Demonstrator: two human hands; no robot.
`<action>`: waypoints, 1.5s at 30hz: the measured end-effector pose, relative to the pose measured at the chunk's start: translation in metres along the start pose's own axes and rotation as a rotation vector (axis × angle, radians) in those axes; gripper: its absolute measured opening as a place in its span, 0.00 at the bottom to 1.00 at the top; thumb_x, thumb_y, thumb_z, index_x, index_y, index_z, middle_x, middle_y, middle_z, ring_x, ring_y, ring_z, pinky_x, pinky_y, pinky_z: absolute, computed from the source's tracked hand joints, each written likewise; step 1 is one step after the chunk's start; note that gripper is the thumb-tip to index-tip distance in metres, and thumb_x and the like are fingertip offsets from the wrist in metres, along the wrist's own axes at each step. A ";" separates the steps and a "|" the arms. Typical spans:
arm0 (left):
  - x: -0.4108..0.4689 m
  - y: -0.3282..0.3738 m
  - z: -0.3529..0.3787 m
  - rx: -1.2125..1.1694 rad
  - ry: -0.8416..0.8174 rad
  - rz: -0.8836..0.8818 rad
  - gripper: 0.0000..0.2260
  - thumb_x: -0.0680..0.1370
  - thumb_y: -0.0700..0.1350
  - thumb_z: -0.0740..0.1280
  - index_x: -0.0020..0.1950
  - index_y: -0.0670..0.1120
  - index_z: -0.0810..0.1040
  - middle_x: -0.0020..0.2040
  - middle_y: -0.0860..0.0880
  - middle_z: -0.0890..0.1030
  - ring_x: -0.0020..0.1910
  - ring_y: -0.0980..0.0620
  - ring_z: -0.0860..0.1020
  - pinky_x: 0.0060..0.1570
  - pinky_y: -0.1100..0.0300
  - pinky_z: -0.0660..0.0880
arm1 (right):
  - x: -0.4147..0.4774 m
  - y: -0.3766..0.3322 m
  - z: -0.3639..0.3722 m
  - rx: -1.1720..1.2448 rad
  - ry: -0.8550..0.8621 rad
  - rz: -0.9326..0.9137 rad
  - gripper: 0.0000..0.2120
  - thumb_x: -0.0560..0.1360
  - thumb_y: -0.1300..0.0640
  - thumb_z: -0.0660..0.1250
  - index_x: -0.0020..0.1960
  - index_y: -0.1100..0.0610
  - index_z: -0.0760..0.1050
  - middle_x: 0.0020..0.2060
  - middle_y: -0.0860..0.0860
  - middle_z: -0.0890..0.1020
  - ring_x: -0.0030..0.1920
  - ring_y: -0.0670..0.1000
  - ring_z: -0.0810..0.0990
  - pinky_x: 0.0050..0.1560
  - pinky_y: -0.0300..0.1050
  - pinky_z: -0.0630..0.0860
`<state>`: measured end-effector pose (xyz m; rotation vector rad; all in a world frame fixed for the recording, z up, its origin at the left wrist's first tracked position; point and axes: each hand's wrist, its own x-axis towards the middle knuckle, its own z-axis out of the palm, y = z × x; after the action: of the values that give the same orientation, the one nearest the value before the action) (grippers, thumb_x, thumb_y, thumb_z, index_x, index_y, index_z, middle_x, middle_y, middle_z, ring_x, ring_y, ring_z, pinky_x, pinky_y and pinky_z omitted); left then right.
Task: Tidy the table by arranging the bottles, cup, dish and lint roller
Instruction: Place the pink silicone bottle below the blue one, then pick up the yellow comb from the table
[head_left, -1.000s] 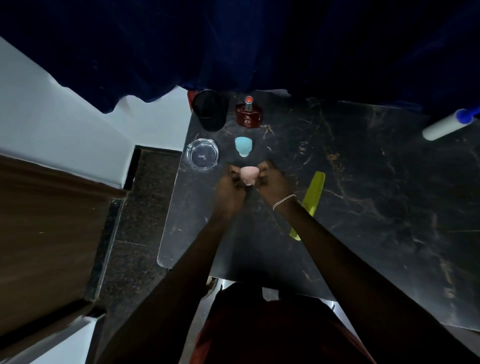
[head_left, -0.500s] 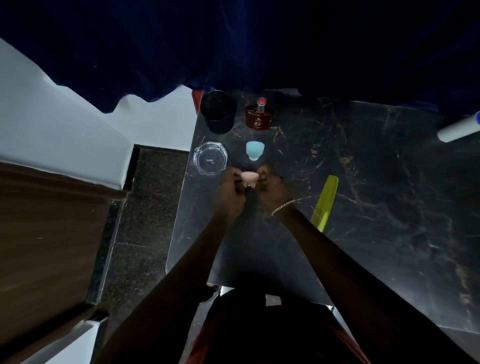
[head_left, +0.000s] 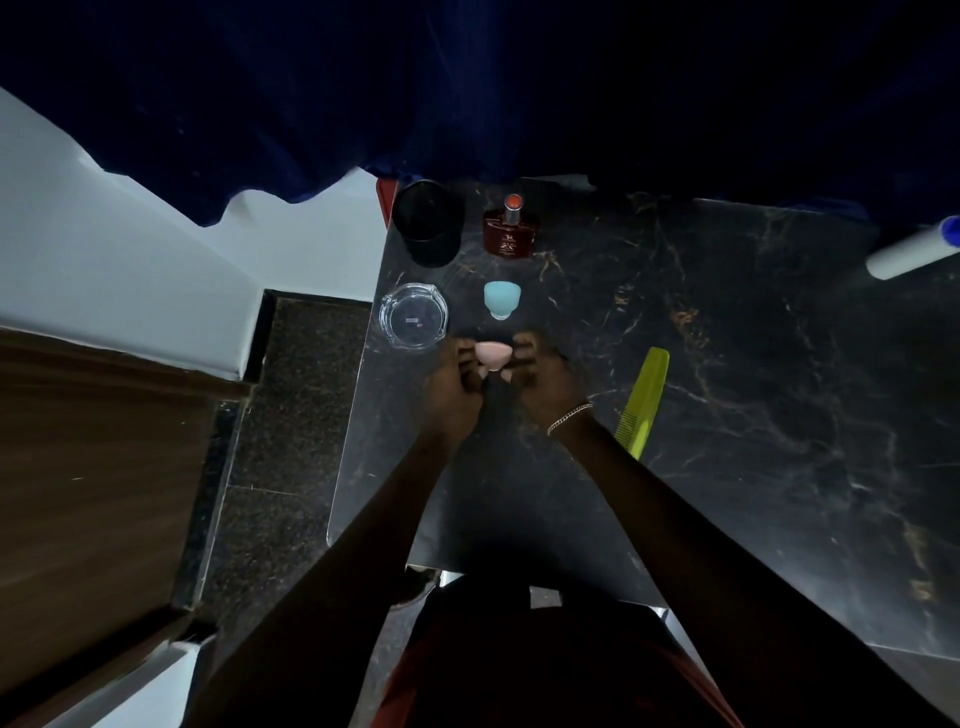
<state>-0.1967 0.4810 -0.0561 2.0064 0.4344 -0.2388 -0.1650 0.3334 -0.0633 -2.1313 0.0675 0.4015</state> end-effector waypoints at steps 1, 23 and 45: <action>-0.002 -0.001 0.000 -0.008 0.013 -0.005 0.14 0.80 0.33 0.66 0.67 0.38 0.74 0.60 0.49 0.82 0.58 0.53 0.80 0.58 0.73 0.74 | -0.003 0.002 -0.005 0.031 0.005 0.010 0.24 0.72 0.68 0.72 0.67 0.62 0.72 0.57 0.58 0.82 0.49 0.46 0.80 0.47 0.23 0.73; -0.095 0.053 0.161 0.282 -0.318 -0.047 0.20 0.77 0.45 0.73 0.68 0.41 0.77 0.64 0.39 0.80 0.64 0.39 0.79 0.66 0.48 0.75 | -0.071 0.104 -0.130 0.196 0.308 0.535 0.14 0.68 0.75 0.71 0.51 0.66 0.75 0.38 0.55 0.78 0.43 0.54 0.78 0.52 0.58 0.79; -0.105 0.070 0.184 0.416 -0.130 -0.091 0.18 0.79 0.49 0.68 0.66 0.42 0.78 0.62 0.41 0.82 0.62 0.39 0.80 0.63 0.48 0.77 | -0.073 0.108 -0.116 0.345 0.026 0.507 0.10 0.77 0.66 0.67 0.55 0.69 0.81 0.51 0.69 0.83 0.45 0.54 0.79 0.53 0.54 0.79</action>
<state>-0.2613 0.2677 -0.0455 2.3608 0.4185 -0.5510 -0.2258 0.1694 -0.0679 -1.7597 0.6549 0.6077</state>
